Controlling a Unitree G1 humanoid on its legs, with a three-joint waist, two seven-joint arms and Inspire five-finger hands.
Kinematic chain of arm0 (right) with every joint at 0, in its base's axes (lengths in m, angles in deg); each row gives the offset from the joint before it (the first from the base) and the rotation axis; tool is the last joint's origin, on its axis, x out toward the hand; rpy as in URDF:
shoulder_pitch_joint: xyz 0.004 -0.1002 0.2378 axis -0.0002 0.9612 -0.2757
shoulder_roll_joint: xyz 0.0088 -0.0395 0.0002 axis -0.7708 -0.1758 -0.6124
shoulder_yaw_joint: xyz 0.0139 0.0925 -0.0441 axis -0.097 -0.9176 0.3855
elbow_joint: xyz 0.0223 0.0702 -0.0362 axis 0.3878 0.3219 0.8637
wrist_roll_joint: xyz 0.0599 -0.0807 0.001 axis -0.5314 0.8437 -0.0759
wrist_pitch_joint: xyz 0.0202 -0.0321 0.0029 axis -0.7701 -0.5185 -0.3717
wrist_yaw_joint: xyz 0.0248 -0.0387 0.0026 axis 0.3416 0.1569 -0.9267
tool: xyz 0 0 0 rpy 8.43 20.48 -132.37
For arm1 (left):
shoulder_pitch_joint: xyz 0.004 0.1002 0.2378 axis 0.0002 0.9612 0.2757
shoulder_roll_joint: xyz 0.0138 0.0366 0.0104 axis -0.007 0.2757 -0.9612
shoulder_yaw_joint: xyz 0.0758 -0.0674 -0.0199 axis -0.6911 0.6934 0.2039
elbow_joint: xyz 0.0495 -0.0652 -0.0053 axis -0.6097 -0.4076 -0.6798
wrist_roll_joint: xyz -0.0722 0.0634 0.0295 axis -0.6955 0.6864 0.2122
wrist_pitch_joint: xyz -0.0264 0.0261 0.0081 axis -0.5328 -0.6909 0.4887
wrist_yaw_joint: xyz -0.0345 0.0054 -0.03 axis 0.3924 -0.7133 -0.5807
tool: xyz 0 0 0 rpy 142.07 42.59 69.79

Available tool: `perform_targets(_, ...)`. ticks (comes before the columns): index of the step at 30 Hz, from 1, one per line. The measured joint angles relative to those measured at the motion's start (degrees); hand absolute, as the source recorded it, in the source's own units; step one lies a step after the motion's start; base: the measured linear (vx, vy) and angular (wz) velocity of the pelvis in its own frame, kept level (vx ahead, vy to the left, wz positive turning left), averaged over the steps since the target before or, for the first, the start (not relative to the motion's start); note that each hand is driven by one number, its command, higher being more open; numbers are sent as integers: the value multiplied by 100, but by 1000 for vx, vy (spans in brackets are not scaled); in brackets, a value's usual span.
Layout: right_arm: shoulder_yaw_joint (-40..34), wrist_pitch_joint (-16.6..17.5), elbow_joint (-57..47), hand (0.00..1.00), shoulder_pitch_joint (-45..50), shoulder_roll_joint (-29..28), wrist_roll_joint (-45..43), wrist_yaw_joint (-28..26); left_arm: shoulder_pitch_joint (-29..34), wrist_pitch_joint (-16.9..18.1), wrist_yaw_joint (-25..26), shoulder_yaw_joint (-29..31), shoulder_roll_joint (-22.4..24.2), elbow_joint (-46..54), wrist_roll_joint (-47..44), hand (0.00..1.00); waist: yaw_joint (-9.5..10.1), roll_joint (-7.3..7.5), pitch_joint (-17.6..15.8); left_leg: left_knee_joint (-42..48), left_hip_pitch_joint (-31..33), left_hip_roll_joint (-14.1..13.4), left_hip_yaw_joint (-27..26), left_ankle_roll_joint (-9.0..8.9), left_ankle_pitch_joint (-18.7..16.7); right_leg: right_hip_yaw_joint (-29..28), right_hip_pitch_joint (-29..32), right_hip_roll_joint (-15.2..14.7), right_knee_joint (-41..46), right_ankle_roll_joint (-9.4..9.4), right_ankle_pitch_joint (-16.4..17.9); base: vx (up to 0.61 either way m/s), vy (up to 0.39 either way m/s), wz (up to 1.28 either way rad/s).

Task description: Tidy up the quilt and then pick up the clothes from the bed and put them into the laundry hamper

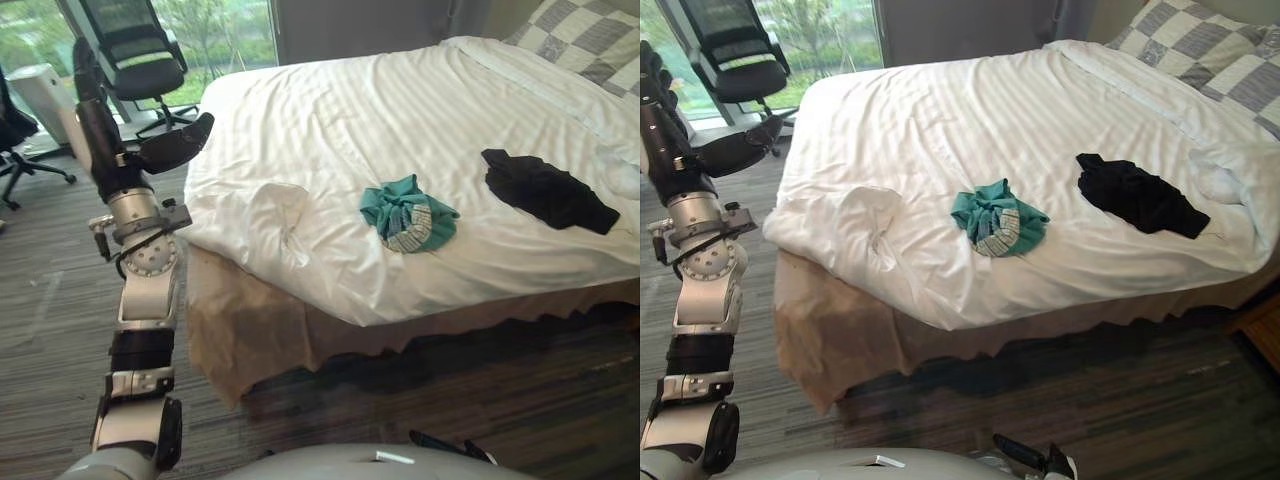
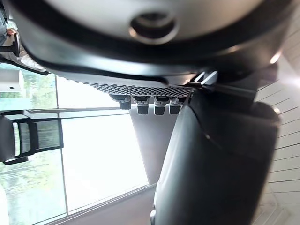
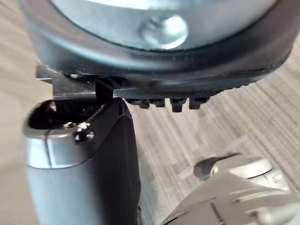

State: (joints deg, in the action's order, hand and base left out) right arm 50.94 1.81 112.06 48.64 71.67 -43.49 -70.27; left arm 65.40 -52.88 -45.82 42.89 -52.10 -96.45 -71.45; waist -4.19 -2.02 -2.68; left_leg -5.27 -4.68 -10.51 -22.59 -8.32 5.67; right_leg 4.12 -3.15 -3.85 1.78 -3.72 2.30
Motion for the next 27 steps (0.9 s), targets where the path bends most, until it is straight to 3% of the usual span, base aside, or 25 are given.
perform_targets(4,0,5,-64,100,28,-36,2,0,-448,-275,-201,-520,-404,-808,491,100,-121,39,-46,1,25,58,-88,18,35,-43,47,-15,-96,-19,-111,-4,11,-11)
perform_targets(9,13,9,-168,100,29,-12,1,-1,-867,-431,-381,-699,-423,-1562,712,100,-170,-43,-161,1,52,92,-82,31,21,-20,99,-57,-113,-27,-115,-1,6,0)
perform_targets(13,34,34,-343,100,-2,-13,-2,0,-1324,-598,-448,-951,-612,-2108,712,100,-222,-67,-268,3,428,94,-14,67,82,6,422,-88,-83,-48,-161,6,11,8)
perform_targets(19,21,146,-410,100,-410,-143,-12,117,-2299,-797,-481,-1633,-966,-3160,1611,100,-258,148,-765,25,961,117,-83,158,253,-164,1007,-55,-76,-28,-386,-14,6,-9)
perform_targets(27,160,262,-598,100,-671,-181,-187,286,-2614,-867,-783,-1832,-992,-4451,1811,100,-373,169,-1396,11,1408,84,-220,234,399,-343,1623,-12,87,-16,-514,-54,0,-11)
